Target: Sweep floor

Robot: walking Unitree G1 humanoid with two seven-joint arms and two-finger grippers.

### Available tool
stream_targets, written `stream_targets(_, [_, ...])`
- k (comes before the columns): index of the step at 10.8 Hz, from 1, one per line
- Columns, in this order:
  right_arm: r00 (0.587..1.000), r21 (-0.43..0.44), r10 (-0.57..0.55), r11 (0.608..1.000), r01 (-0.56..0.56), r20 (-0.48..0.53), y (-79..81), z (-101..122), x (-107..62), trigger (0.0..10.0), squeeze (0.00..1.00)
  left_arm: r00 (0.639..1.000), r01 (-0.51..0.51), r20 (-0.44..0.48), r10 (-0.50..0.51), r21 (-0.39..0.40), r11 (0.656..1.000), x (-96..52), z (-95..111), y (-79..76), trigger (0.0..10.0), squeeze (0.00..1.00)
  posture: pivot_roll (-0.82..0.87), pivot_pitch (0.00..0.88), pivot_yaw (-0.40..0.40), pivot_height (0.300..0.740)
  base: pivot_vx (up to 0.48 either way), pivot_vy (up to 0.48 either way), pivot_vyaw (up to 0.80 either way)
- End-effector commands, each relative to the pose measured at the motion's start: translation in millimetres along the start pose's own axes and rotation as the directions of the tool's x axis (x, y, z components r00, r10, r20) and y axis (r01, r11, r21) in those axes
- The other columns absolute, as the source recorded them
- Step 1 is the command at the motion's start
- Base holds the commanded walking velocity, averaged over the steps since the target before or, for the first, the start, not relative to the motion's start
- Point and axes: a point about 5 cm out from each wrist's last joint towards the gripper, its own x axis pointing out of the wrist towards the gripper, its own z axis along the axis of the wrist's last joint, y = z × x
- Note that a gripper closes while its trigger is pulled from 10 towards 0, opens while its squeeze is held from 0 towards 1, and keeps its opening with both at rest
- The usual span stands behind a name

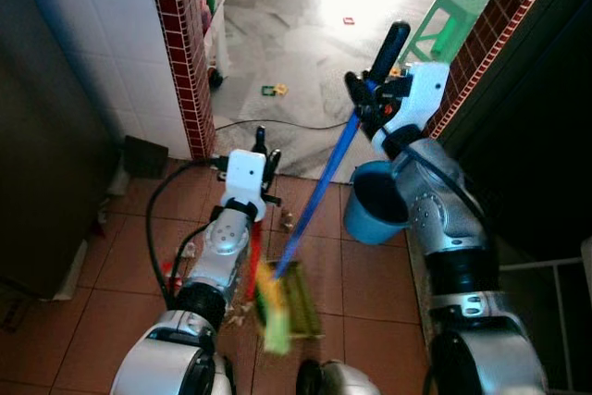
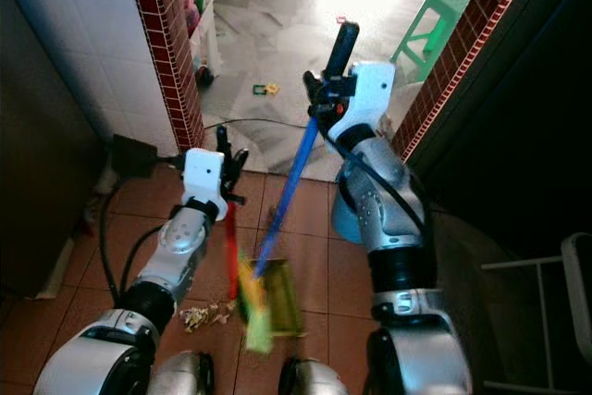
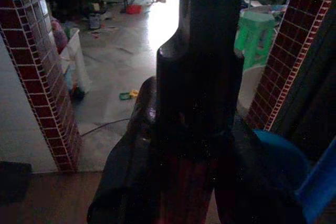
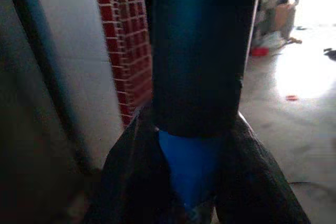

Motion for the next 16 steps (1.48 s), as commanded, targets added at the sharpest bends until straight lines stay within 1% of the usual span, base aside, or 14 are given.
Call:
stream_targets(1, [0.996, -0.063, -0.01, 0.998, 0.016, 0.093, -5.3, 25, 5.4, 10.0, 0.0, 0.997, 0.022, 0.07, -0.021, -0.02, 1.0, 5.2, 14, -6.0, 10.0, 0.0, 0.01, 0.1, -0.086, 0.74, 0.0, 0.0, 0.0])
stream_targets(3, [0.988, -0.069, -0.085, 0.993, 0.094, 0.131, -20.4, 34, 6.8, 10.0, 0.0, 0.996, 0.035, 0.086, -0.035, -0.002, 0.999, 6.0, 17, -6.6, 10.0, 0.0, 0.01, 0.102, -0.087, 0.74, 0.0, 0.0, 0.0])
stream_targets(4, [0.984, -0.094, -0.105, 0.988, 0.119, 0.145, -25.1, 36, 7.1, 10.0, 0.0, 0.996, 0.034, 0.088, -0.034, -0.001, 0.999, 5.9, 18, -5.8, 10.0, 0.0, 0.01, 0.102, -0.087, 0.74, 0.0, 0.0, 0.0])
stream_targets(5, [0.984, -0.165, -0.096, 0.979, 0.121, 0.152, -30.1, 38, 6.1, 10.0, 0.0, 0.995, 0.033, 0.099, -0.033, 0.0, 0.999, 6.2, 20, -5.2, 10.0, 0.0, 0.01, 0.102, -0.09, 0.74, 0.0, 0.0, 0.0])
stream_targets(6, [0.986, -0.222, -0.125, 0.964, 0.147, 0.112, -40.3, 27, 1.6, 10.0, 0.0, 0.984, 0.026, 0.177, -0.026, 0.0, 1.0, 8.2, 37, -4.9, 10.0, 0.0, -0.01, 0.106, -0.094, 0.74, 0.0, 0.0, 0.0])
stream_targets(7, [0.986, -0.265, -0.137, 0.951, 0.159, 0.098, -42.4, 20, -0.7, 10.0, 0.0, 0.979, 0.027, 0.203, -0.028, 0.01, 1.0, 8.7, 44, -4.7, 10.0, 0.0, -0.01, 0.106, -0.094, 0.74, 0.0, 0.0, 0.0])
stream_targets(8, [0.984, -0.3, -0.152, 0.938, 0.174, 0.094, -41.0, 14, -2.7, 10.0, 0.0, 0.973, 0.032, 0.227, -0.035, 0.016, 0.999, 7.7, 51, -3.3, 10.0, 0.0, 0.0, 0.109, -0.077, 0.74, 0.0, 0.0, 0.0])
stream_targets(9, [0.983, -0.324, -0.143, 0.93, 0.173, 0.113, -36.7, 7, -6.7, 10.0, 0.0, 0.966, 0.048, 0.253, -0.059, 0.048, 0.998, 6.3, 58, -1.7, 10.0, 0.0, 0.0, 0.11, -0.069, 0.74, 0.0, 0.0, 0.0])
stream_targets(10, [0.988, -0.307, -0.127, 0.94, 0.15, 0.093, -33.2, 0, -10.2, 10.0, 0.0, 0.959, 0.056, 0.271, -0.076, 0.081, 0.995, 4.2, 64, 1.7, 10.0, 0.0, 0.01, 0.111, -0.064, 0.74, 0.0, 0.0, 0.0])
stream_targets(11, [0.989, -0.335, -0.12, 0.931, 0.143, 0.088, -32.2, -6, -12.6, 10.0, 0.0, 0.959, 0.049, 0.273, -0.069, 0.08, 0.996, 0.5, 69, 6.1, 10.0, 0.0, 0.01, 0.112, -0.062, 0.74, 0.0, 0.0, 0.0])
stream_targets(13, [0.987, -0.343, -0.142, 0.925, 0.161, 0.081, -34.9, -11, -14.8, 10.0, 0.0, 0.96, 0.048, 0.269, -0.081, 0.126, 0.991, -5.2, 67, 9.2, 10.0, 0.0, 0.02, 0.109, -0.06, 0.74, 0.0, 0.0, 0.0])
stream_targets(14, [0.986, -0.345, -0.15, 0.924, 0.165, 0.071, -34.4, -15, -15.9, 10.0, 0.0, 0.968, 0.045, 0.24, -0.079, 0.144, 0.988, -10.4, 58, 13.8, 10.0, 0.0, 0.02, 0.108, -0.059, 0.74, 0.0, 0.0, 0.0])
stream_targets(15, [0.987, -0.346, -0.153, 0.924, 0.163, 0.058, -32.2, -20, -17.8, 10.0, 0.0, 0.974, 0.051, 0.211, -0.08, 0.139, 0.989, -14.2, 50, 16.0, 10.0, 0.0, 0.02, 0.105, -0.06, 0.74, 0.0, 0.0, 0.0])
stream_targets(16, [0.986, -0.318, -0.162, 0.934, 0.165, 0.036, -30.8, -25, -19.0, 10.0, 0.0, 0.981, 0.05, 0.183, -0.068, 0.099, 0.994, -17.1, 44, 16.2, 10.0, 0.0, 0.03, 0.103, -0.061, 0.74, 0.0, 0.0, 0.0])
